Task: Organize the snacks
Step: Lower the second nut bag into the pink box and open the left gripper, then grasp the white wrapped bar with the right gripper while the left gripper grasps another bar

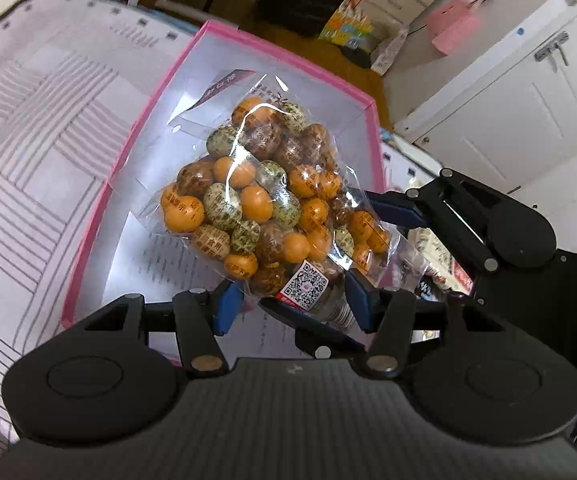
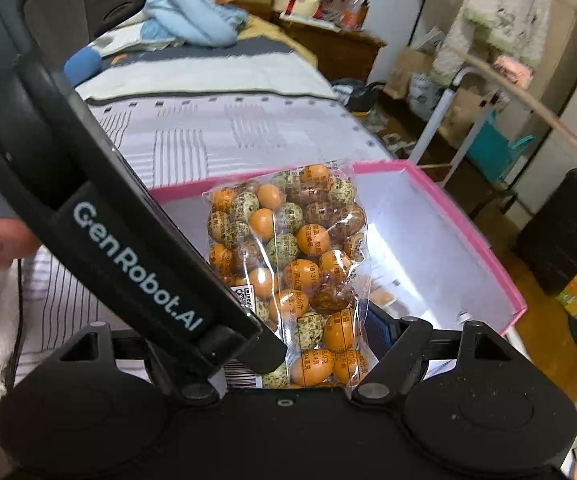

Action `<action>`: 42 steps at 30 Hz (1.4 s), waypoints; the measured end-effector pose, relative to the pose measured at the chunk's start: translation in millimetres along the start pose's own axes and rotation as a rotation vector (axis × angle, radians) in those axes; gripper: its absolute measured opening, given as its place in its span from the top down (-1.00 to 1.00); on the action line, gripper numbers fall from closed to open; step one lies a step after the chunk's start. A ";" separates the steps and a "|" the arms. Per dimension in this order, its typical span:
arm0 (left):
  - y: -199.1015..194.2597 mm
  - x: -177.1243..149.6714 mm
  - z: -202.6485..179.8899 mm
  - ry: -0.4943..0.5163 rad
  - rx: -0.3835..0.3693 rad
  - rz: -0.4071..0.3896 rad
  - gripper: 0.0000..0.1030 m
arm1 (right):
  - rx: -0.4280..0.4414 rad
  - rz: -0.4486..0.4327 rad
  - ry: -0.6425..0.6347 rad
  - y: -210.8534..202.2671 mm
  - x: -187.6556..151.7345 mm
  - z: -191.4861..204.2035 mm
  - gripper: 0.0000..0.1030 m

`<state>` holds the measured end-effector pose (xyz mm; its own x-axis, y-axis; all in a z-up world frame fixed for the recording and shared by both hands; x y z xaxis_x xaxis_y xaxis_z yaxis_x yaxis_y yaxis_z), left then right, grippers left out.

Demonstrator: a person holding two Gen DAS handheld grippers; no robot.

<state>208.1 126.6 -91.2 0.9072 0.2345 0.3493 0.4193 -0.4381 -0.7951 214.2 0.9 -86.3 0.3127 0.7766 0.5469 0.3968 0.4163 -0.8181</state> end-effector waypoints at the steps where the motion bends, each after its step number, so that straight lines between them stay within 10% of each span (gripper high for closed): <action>1: 4.1 -0.3 2.1 -0.008 0.004 0.013 -0.04 | -0.006 0.016 -0.009 3.0 -0.4 -0.2 -0.68; 9: 2.7 -10.0 -6.6 0.097 0.188 -0.025 -0.34 | -0.074 -0.046 0.109 -43.7 -19.3 1.5 -0.78; 17: -40.3 -25.0 -27.4 0.180 0.099 -0.112 -0.32 | -0.131 -0.186 0.383 -133.7 -67.5 5.8 -0.78; 29: -99.5 -54.1 -97.5 0.299 -0.043 -0.097 -0.30 | -0.131 -0.117 0.661 -209.0 -105.5 -20.4 -0.78; 42: -24.9 -84.0 -170.6 0.385 -0.042 0.029 -0.30 | -0.177 -0.088 0.762 -204.8 -166.0 -81.3 -0.62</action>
Point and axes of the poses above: each gripper's, at about its wrist camera, not at the fingertips, and y roughly the way its jaws point, z to its left, x to its top, the point moved 1 cm from there along y, roughly the way its jaws point, and after that the axes turned 3 degrees about z, right-handed, at the moved point
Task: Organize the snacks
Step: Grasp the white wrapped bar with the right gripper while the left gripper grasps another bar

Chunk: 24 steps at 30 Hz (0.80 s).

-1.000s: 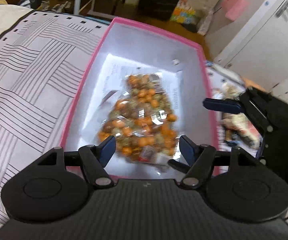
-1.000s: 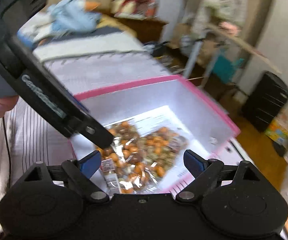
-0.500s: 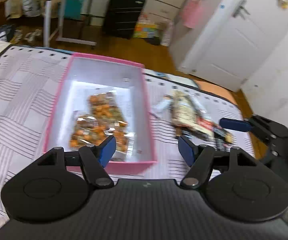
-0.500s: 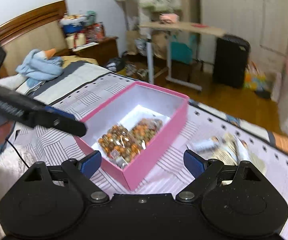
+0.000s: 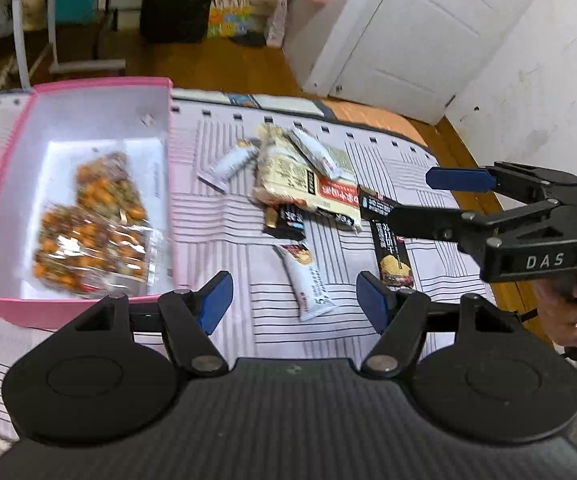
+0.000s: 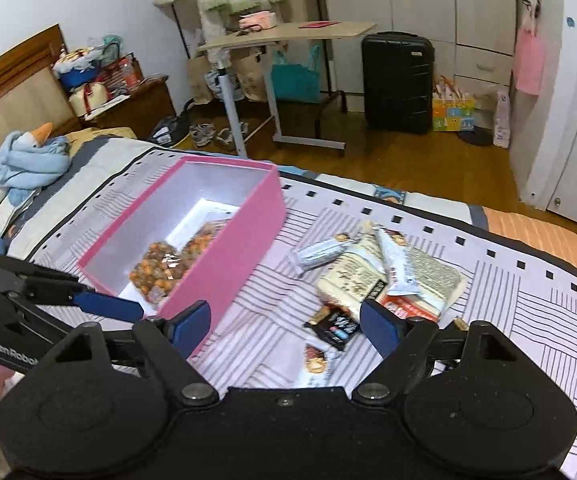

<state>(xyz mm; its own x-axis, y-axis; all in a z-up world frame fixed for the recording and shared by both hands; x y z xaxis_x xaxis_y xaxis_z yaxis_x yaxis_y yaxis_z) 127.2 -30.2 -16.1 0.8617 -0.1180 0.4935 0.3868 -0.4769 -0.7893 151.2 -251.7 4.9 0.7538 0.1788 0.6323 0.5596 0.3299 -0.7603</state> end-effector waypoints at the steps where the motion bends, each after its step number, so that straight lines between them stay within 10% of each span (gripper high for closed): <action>1: 6.7 1.3 -0.5 -0.007 0.001 0.004 -0.30 | -0.010 -0.007 -0.005 4.5 -0.1 -4.8 -0.62; 12: 112.4 -2.6 -26.6 -0.023 0.078 -0.060 -0.27 | -0.049 -0.065 -0.023 105.6 0.7 -69.5 -0.35; 22: 193.5 -23.9 -27.1 -0.026 0.151 0.050 -0.26 | -0.019 -0.099 0.160 164.4 -8.7 -108.4 -0.38; 24: 201.1 -29.9 -29.3 -0.016 0.174 0.043 -0.26 | -0.062 -0.131 0.160 163.8 -13.3 -105.2 -0.13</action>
Point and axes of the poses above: each gripper's, at about its wrist camera, not at the fingertips, and y roughly the way its jaws point, z to its left, x to its top, the point moved 1 cm from there along y, roughly the way its jaws point, and after that the axes turned 3 degrees about z, right-handed, at the moved point
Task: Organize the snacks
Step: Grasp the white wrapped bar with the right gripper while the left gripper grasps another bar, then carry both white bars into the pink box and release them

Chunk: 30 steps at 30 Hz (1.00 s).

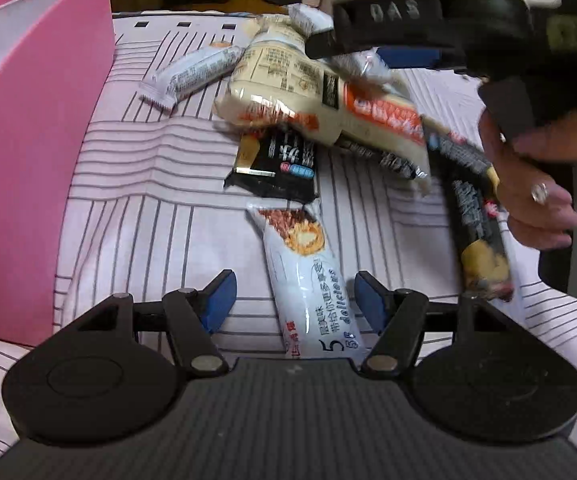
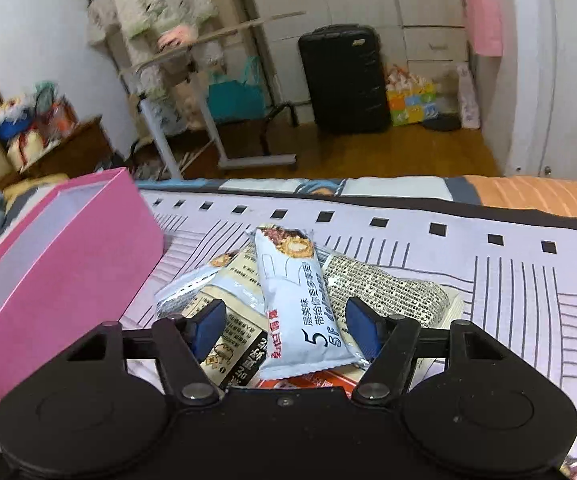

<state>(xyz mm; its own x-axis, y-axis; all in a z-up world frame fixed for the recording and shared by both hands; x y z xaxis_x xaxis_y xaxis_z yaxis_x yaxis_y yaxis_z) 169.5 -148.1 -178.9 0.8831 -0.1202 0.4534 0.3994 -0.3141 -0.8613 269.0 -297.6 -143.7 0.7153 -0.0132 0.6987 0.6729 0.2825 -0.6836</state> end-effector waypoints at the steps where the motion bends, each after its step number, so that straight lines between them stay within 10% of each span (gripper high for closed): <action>1: 0.5 -2.8 -3.3 0.016 0.011 -0.021 -0.25 | -0.011 0.001 -0.004 -0.9 -0.9 1.0 0.18; 8: -4.8 -11.0 -10.9 0.097 0.058 -0.069 0.47 | 0.020 -0.033 0.039 -28.2 -18.0 3.0 0.33; 30: -65.3 -20.0 28.3 0.046 0.000 -0.009 0.51 | 0.016 0.244 -0.001 -101.4 -84.4 55.8 0.34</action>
Point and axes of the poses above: each gripper's, at about its wrist camera, not at the fingertips, and y roughly the way its jaws point, z to its left, x to its top, the point moved 1 cm from there along y, roughly the way its jaws point, and after that the axes turned 3 degrees about z, right-handed, at the moved point
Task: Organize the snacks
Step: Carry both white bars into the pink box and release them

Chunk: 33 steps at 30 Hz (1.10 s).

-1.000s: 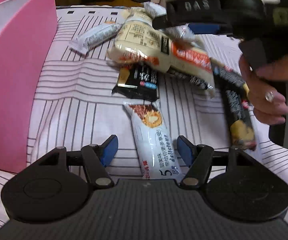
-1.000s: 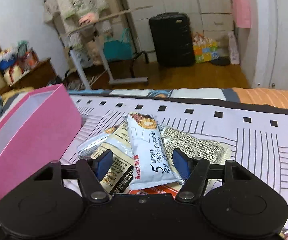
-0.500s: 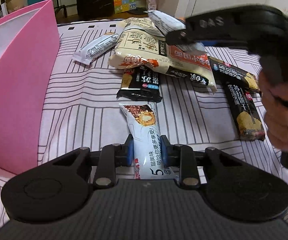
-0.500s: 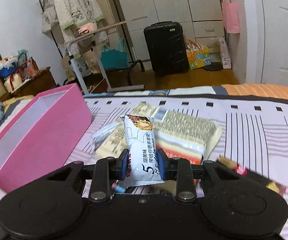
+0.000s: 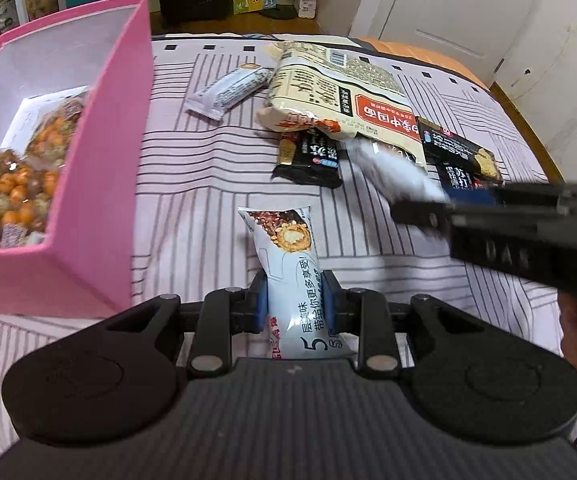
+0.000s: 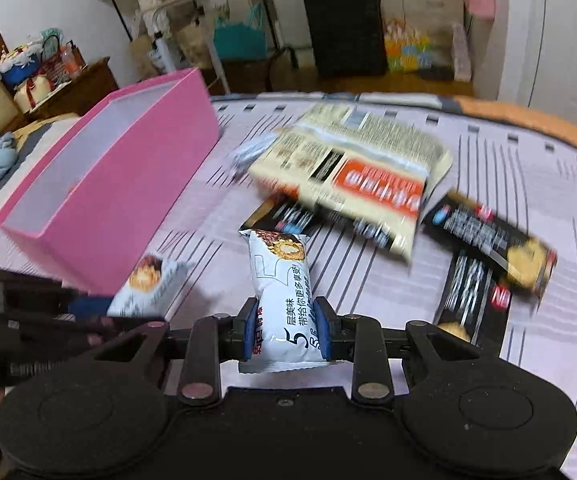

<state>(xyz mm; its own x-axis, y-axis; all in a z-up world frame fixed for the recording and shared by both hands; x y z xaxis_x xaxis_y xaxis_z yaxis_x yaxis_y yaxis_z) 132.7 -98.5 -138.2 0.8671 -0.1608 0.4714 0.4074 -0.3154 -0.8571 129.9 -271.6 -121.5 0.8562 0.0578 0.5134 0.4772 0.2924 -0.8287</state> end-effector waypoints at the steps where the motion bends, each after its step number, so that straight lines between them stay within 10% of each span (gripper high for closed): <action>1: -4.1 -1.1 3.7 -0.005 -0.004 0.005 0.51 | 0.009 0.014 0.000 -3.0 -1.8 3.5 0.34; 13: -70.4 -1.9 32.7 -0.072 -0.009 0.034 0.50 | 0.213 0.069 -0.007 -52.9 1.1 70.2 0.35; 33: -179.9 28.0 138.6 -0.066 0.003 -0.185 0.50 | 0.156 0.009 -0.365 -41.9 125.6 184.4 0.35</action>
<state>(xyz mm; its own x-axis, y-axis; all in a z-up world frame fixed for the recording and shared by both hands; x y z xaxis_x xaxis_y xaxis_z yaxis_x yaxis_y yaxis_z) 123.3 83.3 0.3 0.7945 -0.0384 0.6060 0.5622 -0.3306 -0.7580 180.9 -100.6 18.8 0.7202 0.3882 0.5750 0.4101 0.4304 -0.8041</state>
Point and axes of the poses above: each gripper's, at about its wrist camera, not at the fingertips, and y roughly the way its jaws point, z to its left, x to its top, the point moved 1 cm from there along y, roughly the way its jaws point, and after that the axes turned 3 degrees about z, right-handed, at the moved point
